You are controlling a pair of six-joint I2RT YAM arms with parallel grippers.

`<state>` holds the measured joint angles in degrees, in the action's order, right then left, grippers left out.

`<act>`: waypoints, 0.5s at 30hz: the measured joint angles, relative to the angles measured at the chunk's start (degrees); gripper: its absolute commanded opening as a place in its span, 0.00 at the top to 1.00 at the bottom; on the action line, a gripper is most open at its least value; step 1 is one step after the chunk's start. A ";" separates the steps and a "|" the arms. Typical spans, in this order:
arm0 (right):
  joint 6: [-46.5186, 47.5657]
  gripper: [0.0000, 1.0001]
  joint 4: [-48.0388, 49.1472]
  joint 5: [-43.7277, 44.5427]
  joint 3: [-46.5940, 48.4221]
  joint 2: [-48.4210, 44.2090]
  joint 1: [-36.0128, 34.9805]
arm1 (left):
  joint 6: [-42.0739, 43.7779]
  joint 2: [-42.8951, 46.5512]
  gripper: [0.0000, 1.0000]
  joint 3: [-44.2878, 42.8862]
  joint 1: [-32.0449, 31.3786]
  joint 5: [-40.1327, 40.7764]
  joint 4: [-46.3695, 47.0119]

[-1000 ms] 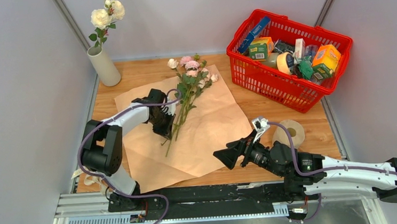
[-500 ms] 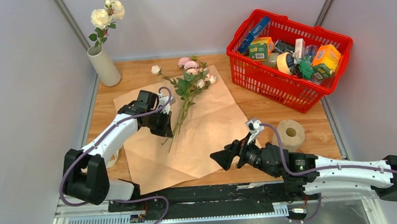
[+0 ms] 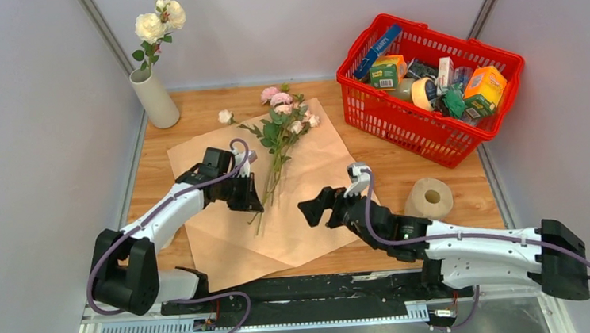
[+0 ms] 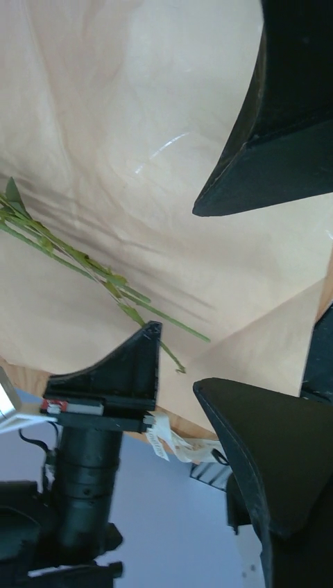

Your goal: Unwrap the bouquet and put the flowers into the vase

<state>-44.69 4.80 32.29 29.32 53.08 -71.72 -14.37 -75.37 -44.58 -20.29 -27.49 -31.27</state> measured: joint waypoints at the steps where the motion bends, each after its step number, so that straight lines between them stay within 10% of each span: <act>1: -0.02 0.12 0.94 -1.20 0.52 1.51 1.77 | -0.74 0.15 1.00 0.22 0.00 -0.76 0.74; 15: -6.91 0.35 16.02 -14.49 4.87 22.16 14.73 | -6.38 4.92 1.00 2.19 0.00 -4.81 4.96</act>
<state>-51.59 20.82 17.80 34.20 75.24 -56.99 -20.75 -70.46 -42.39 -20.29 -32.29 -26.30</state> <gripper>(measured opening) 0.674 0.009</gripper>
